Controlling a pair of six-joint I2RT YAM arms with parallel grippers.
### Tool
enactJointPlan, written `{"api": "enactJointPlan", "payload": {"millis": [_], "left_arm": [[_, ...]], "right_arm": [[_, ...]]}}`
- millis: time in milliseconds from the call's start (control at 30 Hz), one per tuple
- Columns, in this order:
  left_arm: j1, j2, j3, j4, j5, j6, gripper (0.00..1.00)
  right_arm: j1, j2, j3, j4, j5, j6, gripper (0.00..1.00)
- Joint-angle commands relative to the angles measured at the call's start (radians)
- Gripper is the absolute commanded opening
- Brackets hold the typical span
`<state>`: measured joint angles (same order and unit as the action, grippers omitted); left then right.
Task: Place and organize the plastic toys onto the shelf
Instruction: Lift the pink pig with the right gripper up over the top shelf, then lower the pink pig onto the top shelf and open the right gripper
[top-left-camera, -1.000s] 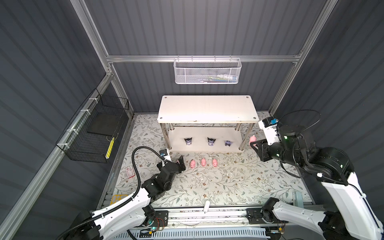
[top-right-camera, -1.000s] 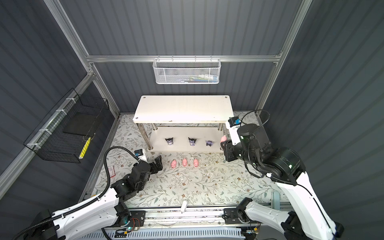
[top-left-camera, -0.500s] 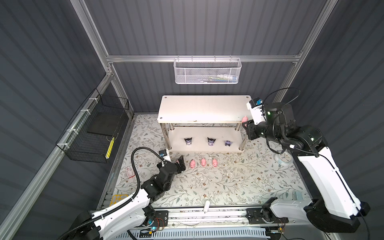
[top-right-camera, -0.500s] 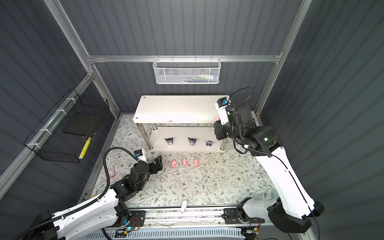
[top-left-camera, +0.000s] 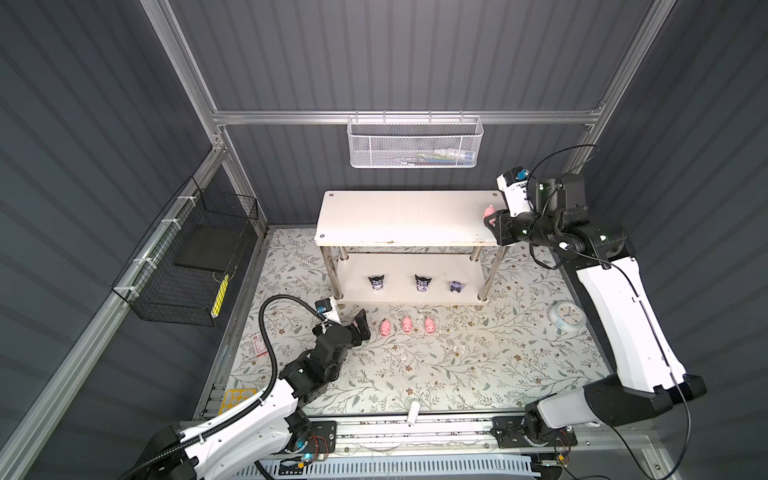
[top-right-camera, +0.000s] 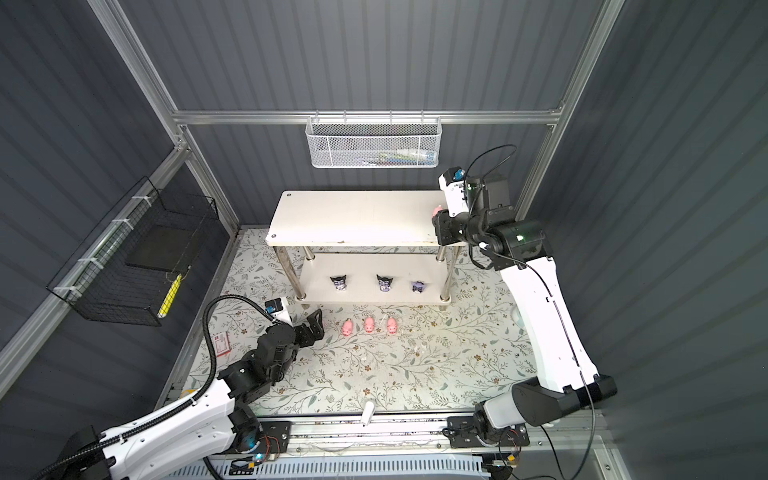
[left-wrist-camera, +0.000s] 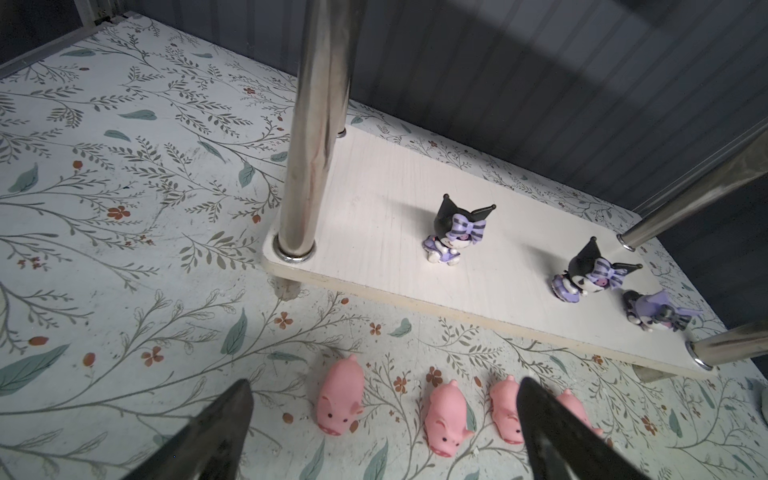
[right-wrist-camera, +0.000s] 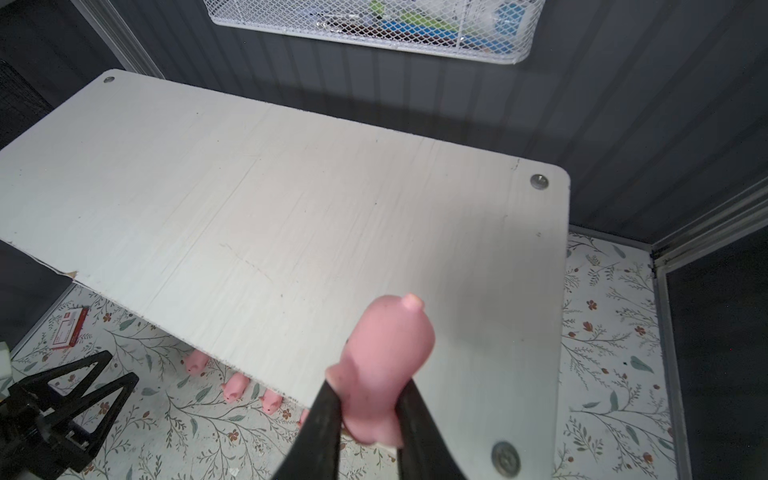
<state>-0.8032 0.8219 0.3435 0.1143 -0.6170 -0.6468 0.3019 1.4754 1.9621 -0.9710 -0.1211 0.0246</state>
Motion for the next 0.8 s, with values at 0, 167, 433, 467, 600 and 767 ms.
{"api": "enactJointPlan", "payload": {"millis": [0, 167, 433, 467, 600, 767], "left_arm": [[0.007, -0.009, -0.019, 0.004, 0.003, 0.009, 0.99], [0.009, 0.003, -0.012, 0.004, 0.008, 0.013, 0.99], [0.012, 0.006, -0.017, 0.003, 0.007, 0.012, 0.99], [0.014, 0.007, -0.017, 0.002, 0.008, 0.011, 0.99], [0.018, 0.01, -0.018, 0.003, 0.007, 0.011, 0.99], [0.024, 0.015, -0.018, 0.007, 0.015, 0.012, 0.99]], "right_arm": [[-0.034, 0.019, 0.016, 0.007, -0.09, -0.006, 0.24], [-0.059, 0.054, 0.024, 0.012, -0.1, -0.002, 0.24], [-0.07, 0.084, 0.014, 0.015, -0.078, -0.008, 0.25], [-0.072, 0.088, 0.012, 0.017, -0.073, -0.008, 0.25], [-0.073, 0.103, 0.014, 0.02, -0.077, -0.009, 0.25], [-0.075, 0.12, 0.018, 0.02, -0.076, -0.005, 0.27]]}}
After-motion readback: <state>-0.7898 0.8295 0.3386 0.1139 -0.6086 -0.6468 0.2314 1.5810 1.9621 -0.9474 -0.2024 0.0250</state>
